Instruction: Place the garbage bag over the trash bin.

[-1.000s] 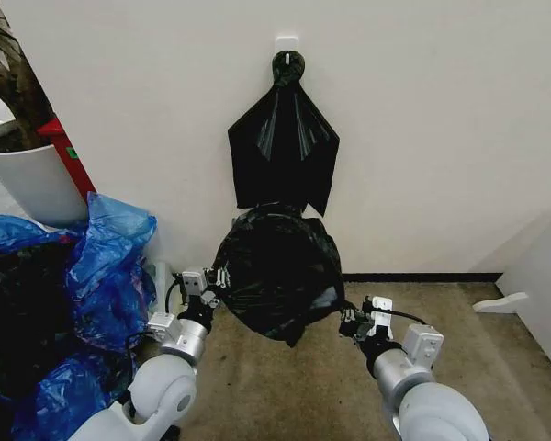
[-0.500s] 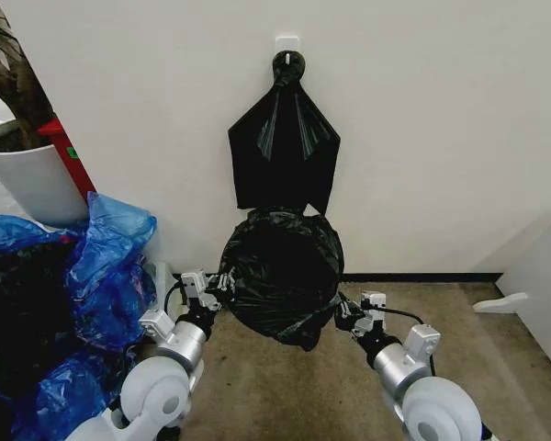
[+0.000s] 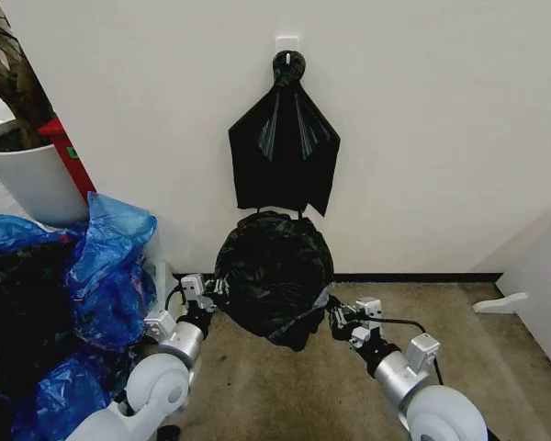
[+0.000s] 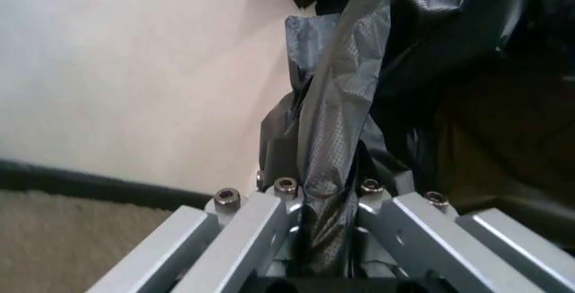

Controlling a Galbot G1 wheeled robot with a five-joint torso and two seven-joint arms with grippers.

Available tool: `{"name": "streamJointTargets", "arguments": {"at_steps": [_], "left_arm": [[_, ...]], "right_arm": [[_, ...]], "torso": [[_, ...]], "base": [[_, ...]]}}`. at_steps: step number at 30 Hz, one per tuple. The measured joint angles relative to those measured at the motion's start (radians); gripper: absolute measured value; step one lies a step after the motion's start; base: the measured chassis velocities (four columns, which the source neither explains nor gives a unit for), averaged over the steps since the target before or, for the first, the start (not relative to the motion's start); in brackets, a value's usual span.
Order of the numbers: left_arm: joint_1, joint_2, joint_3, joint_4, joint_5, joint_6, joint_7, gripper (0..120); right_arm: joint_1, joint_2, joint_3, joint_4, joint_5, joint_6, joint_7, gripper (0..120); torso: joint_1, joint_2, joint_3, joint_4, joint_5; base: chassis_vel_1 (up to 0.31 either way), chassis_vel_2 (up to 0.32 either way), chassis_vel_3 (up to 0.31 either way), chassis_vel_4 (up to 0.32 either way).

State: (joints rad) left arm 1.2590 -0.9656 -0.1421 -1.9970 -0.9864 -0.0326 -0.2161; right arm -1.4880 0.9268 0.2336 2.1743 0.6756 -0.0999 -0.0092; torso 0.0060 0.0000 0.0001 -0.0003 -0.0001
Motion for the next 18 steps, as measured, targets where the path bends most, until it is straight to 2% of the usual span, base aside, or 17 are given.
{"name": "streamJointTargets", "arguments": {"at_steps": [4, 9, 14, 18], "left_arm": [[-0.008, 0.007, -0.009, 0.000, -0.122, 0.033, 0.013, 1], [-0.015, 0.012, -0.017, 0.000, -0.174, 0.051, 0.030, 1], [-0.019, 0.007, -0.005, 0.009, -0.090, 0.041, 0.040, 1], [-0.006, -0.002, -0.002, 0.024, 0.062, -0.005, 0.050, 1]], "right_arm": [[0.014, 0.005, 0.023, -0.093, -0.048, 0.100, -0.159, 0], [0.016, 0.016, 0.053, -0.137, -0.062, 0.165, -0.258, 0], [0.000, 0.010, 0.070, -0.109, -0.043, 0.145, -0.233, 0], [0.002, -0.017, 0.064, -0.062, -0.011, 0.112, -0.165, 16]], "torso": [[0.000, 0.000, 0.000, 0.0001, 0.0003], [0.000, 0.000, 0.000, 0.0000, 0.0003], [0.000, 0.000, 0.000, -0.0002, 0.0002], [0.000, 0.000, 0.000, 0.0002, 0.0002]], "base": [[0.000, 0.000, 0.000, 0.000], [0.000, 0.000, 0.000, 0.000], [0.000, 0.000, 0.000, 0.000], [0.000, 0.000, 0.000, 0.000]]}}
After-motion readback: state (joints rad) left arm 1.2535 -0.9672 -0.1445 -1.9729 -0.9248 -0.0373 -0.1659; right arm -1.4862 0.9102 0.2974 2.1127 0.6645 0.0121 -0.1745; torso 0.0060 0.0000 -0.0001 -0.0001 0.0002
